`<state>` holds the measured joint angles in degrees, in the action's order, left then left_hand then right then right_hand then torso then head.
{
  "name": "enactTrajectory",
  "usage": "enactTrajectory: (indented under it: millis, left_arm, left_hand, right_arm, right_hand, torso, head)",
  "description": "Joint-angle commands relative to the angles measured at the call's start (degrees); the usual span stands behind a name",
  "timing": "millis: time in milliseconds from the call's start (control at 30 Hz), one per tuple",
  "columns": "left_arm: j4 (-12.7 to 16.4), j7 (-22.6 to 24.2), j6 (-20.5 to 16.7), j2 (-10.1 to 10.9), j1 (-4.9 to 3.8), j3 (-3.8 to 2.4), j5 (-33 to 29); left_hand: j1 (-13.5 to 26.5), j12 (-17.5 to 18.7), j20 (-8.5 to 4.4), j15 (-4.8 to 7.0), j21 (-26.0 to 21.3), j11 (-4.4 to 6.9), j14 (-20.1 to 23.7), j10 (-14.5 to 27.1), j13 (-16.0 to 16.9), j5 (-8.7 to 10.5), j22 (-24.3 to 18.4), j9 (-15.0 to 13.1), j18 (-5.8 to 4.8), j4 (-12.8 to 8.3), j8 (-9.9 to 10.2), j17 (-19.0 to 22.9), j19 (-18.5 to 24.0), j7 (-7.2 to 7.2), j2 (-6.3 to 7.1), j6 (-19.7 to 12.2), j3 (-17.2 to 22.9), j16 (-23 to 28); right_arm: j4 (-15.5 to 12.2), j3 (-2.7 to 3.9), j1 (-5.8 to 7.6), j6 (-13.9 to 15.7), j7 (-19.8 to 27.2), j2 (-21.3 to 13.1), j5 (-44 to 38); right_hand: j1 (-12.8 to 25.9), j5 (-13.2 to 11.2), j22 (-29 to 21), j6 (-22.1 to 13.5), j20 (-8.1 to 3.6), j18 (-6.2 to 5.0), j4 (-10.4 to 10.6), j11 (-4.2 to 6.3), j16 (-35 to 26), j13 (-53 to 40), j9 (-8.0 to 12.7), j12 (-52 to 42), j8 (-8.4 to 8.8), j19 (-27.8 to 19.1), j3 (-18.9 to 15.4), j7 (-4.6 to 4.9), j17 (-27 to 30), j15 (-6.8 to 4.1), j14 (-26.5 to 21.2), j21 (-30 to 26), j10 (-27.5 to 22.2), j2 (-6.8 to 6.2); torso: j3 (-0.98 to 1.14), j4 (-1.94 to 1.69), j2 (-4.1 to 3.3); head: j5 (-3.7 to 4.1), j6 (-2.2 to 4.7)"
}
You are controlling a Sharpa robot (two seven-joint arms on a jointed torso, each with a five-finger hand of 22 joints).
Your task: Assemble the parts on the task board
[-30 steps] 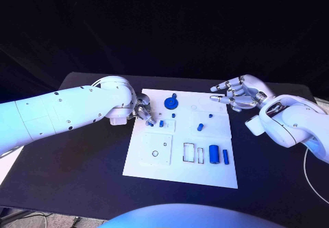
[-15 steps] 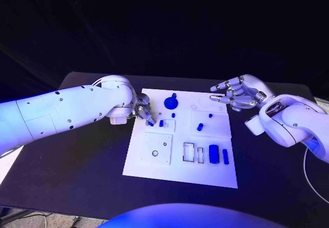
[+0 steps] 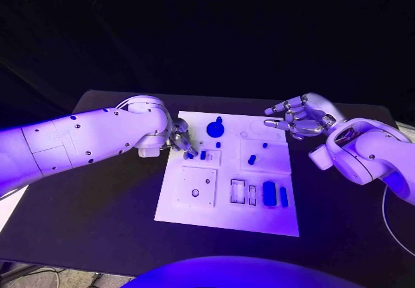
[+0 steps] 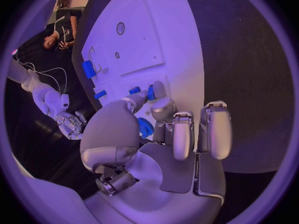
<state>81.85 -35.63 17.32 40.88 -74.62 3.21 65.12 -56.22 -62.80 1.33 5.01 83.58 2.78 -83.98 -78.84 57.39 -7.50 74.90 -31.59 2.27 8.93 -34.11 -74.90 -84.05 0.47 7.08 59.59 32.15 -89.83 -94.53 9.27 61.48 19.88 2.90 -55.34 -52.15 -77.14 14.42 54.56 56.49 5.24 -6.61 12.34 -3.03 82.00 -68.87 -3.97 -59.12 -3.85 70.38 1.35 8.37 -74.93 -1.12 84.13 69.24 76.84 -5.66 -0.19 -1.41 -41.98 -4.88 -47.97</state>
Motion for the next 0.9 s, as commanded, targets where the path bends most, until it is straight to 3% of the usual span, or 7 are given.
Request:
enactTrajectory:
  millis: [33,333,633,900]
  left_arm:
    - [-0.1,-1.2,2.4,-0.1,0.59,0.45,0.4]
    - [-0.4,-1.3,1.8,-0.2,0.59,0.45,0.6]
    - [-0.1,-1.1,-0.7,-0.1,0.59,0.37,0.6]
    - [0.4,-1.0,-2.1,0.2,0.59,0.14,0.4]
  left_hand:
    - [0.7,-0.3,-0.43,0.53,0.2,0.07,-6.0,-0.5,0.0,0.09,10.5,0.2,-0.58,0.1,0.3,-15.1,-3.0,0.34,-0.03,0.1,-0.9,-0.2]
    - [1.5,-0.4,-0.45,0.55,0.4,0.10,-6.0,-0.7,0.3,0.11,10.7,0.7,-0.62,1.1,0.4,-15.1,-3.1,0.31,-0.18,0.6,-3.7,-0.2]
    - [3.2,-0.7,-0.58,0.69,0.8,0.25,-6.0,-1.2,0.8,0.36,11.1,1.4,-0.75,4.4,0.3,-15.1,-3.3,0.09,0.89,1.3,-12.5,-0.2]
    - [2.0,-0.7,-0.68,0.76,0.9,0.33,-6.0,-1.3,0.9,0.45,11.2,1.8,-0.78,5.7,0.3,-15.1,-3.4,0.03,0.25,1.4,-16.7,-0.2]
  right_arm:
    - [-0.1,0.00,-0.04,-0.7,0.4,0.0,-0.2]
    - [-0.1,0.00,-0.04,-0.8,0.5,0.0,-0.2]
    - [0.0,0.00,-0.05,-0.8,0.5,0.1,-0.2]
    - [0.2,-0.01,-0.07,-0.9,0.5,0.3,-0.2]
  right_hand:
    - [0.1,0.4,-0.1,0.0,-0.05,-0.48,0.0,-0.13,-0.2,0.0,-0.1,0.3,-0.06,-0.1,-0.2,-0.17,-2.3,0.08,3.0,-0.3,-0.4,0.70]
    - [0.1,0.4,-0.1,0.0,-0.05,-0.49,0.0,-0.13,-0.2,0.1,-0.1,0.4,-0.06,-0.2,-0.3,-0.17,-2.2,0.08,3.0,-0.3,-0.4,0.71]
    - [0.1,0.4,-0.1,0.0,-0.05,-0.49,0.0,-0.13,-0.2,0.1,-0.1,0.4,-0.06,-0.2,-0.3,-0.17,-2.2,0.08,3.0,-0.3,-0.4,0.71]
    - [0.1,0.4,-0.1,0.0,-0.05,-0.49,0.0,-0.13,-0.2,0.1,-0.1,0.4,-0.06,-0.2,-0.3,-0.17,-2.2,0.08,3.0,-0.3,-0.4,0.71]
  torso:
    - [0.02,0.02,0.01]
    - [0.01,-0.02,0.01]
    - [-0.03,-0.02,-0.01]
    - [-0.05,-0.01,-0.01]
  head:
    - [0.05,-0.08]
    - [0.17,-0.18]
    - [0.22,-0.15]
    - [0.21,-0.20]
